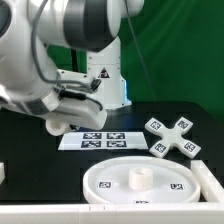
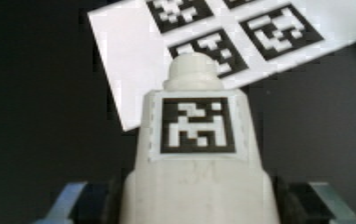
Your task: Assemble round table
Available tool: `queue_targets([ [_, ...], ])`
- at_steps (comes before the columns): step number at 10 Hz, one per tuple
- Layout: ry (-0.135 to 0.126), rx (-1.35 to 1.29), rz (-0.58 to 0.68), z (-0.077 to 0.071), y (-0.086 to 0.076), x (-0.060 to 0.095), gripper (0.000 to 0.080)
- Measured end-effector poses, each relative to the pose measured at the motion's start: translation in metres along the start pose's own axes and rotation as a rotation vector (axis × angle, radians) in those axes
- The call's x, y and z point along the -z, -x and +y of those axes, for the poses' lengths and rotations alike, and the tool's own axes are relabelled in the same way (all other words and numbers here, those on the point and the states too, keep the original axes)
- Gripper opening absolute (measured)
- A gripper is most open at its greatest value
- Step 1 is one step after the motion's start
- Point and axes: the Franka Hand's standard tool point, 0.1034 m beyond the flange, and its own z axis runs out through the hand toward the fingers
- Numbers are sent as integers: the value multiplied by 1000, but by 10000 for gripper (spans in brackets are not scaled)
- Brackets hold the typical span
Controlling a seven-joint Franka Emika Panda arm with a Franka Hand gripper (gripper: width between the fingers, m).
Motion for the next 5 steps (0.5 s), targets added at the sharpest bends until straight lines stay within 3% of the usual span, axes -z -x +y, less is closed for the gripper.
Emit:
queue_targets([
  [1, -6, -21, 62, -9, -2, 5, 406],
  [3, -27, 58, 301, -68, 6, 46, 407],
  [5, -33, 109, 496, -85, 2, 69, 407],
])
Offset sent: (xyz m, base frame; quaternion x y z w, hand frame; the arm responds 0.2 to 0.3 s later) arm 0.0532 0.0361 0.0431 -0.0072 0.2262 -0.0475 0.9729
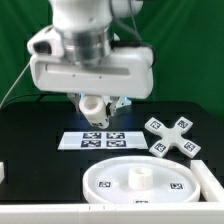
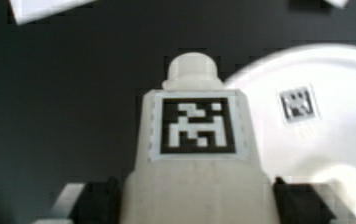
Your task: Assemble round table
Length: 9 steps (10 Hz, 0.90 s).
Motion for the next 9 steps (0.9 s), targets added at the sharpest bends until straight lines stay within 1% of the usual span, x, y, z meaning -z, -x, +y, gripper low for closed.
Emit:
queue_targets([
  [2, -11, 5, 123, -1, 1, -6, 407],
  [4, -15, 23, 281, -8, -6, -6, 407],
  [5, -3, 69, 352, -24, -6, -6, 407],
  [6, 16, 132, 448, -35, -11, -5, 407],
  [7, 24, 183, 540, -46, -11, -6, 407],
  [8, 23, 220, 625, -55, -7, -8, 407],
  [9, 12, 197, 653, -54, -3, -9, 407],
])
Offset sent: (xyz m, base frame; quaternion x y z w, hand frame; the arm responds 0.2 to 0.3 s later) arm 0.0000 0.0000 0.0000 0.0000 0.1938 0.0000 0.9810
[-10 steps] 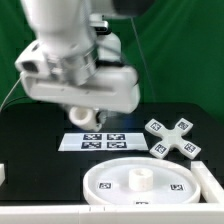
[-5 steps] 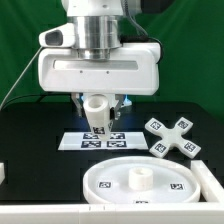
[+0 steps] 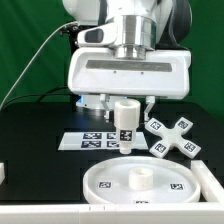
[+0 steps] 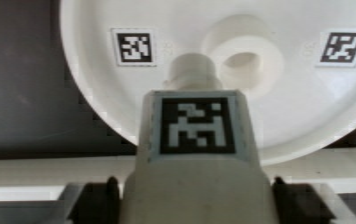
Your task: Assemble round table
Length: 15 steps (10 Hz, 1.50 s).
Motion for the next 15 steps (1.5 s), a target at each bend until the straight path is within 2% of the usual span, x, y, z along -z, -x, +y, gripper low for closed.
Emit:
queue_targets([
  [1, 1, -5, 89, 1, -6, 3, 407],
  [2, 8, 3, 144, 2, -2, 0, 407],
  [3, 9, 3, 103, 1, 3, -4, 407],
  [5, -9, -12, 104, -20, 1, -10, 407],
  [6, -17, -18, 106, -29, -5, -12, 407],
  [7, -20, -13, 108, -33, -6, -12, 407],
  [10, -16, -7, 106, -31, -5, -13, 407],
  [15, 1, 13, 107, -28, -3, -27, 407],
])
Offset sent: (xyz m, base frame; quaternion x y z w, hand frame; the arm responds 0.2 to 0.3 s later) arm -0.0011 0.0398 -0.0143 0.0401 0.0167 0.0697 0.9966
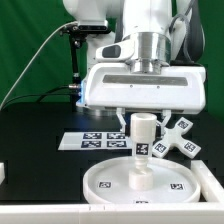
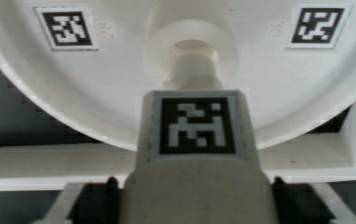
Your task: Assemble round table
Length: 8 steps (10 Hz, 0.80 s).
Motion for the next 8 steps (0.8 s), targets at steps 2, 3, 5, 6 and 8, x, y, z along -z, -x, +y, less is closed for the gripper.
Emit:
queue_targets([
  [2, 3, 5, -6, -1, 3, -4, 407],
  [3, 5, 7, -8, -1, 4, -6, 407],
  [5, 13, 18, -13, -1, 10, -15, 407],
  [6, 15, 24, -13, -2, 14, -18, 407],
  [8, 19, 32, 26, -2, 13, -20, 407],
])
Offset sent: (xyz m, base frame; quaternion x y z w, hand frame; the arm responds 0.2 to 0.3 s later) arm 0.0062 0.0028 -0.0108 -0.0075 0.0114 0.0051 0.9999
